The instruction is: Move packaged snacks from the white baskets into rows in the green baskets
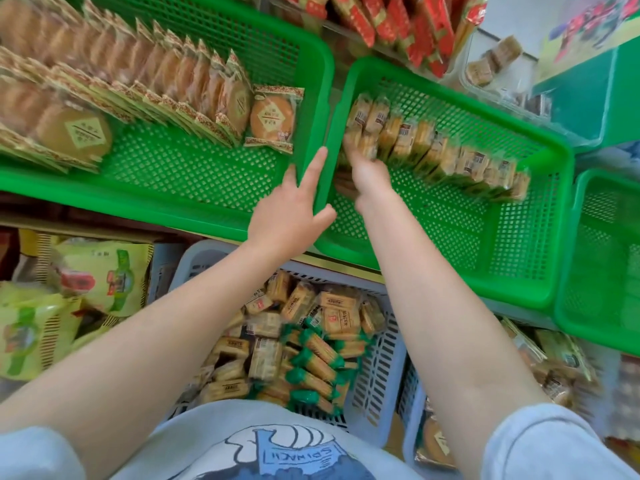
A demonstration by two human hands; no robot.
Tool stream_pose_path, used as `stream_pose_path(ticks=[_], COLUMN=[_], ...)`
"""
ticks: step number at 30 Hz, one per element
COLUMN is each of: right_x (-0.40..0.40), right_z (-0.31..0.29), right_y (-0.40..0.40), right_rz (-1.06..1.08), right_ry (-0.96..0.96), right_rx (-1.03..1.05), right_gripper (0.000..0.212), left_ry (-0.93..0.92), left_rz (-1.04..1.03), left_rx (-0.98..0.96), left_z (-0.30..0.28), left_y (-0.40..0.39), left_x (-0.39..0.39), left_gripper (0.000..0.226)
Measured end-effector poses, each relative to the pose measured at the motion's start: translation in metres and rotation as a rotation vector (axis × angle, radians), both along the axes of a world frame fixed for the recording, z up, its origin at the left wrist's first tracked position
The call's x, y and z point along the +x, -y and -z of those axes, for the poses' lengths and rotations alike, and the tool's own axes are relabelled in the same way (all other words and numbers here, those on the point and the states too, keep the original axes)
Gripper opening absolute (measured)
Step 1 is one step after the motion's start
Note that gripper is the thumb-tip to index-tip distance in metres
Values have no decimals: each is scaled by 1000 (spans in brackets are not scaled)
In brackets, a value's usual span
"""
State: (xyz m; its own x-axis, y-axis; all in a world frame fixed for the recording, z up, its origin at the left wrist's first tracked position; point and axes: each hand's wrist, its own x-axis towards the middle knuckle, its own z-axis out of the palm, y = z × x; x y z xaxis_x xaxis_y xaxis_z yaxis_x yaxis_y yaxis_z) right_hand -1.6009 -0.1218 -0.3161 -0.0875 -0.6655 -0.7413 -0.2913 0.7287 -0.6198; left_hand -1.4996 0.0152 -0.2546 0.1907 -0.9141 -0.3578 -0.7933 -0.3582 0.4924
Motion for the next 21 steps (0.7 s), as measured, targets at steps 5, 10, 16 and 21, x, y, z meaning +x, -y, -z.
stream_pose_path(ticks=[5,10,16,21], right_x=[1,-8,-50,-110], right_z=[-10,-27,-104,-120], right_y=[2,-14,-86,-174], right_rz=[-48,-85,-38,75], right_ry=[-66,-28,100,178], right_rx=[-7,31,-172,-195], right_gripper=[134,138,44,7], left_ry=[2,-3,8,-9], left_rz=[10,8,18,100], left_rx=[9,1,69,-421], left_z=[0,0,-12,-31], left_y=[1,-1,-6,-83], left_x=[-1,-1,-3,-36], left_gripper=[80,81,78,43])
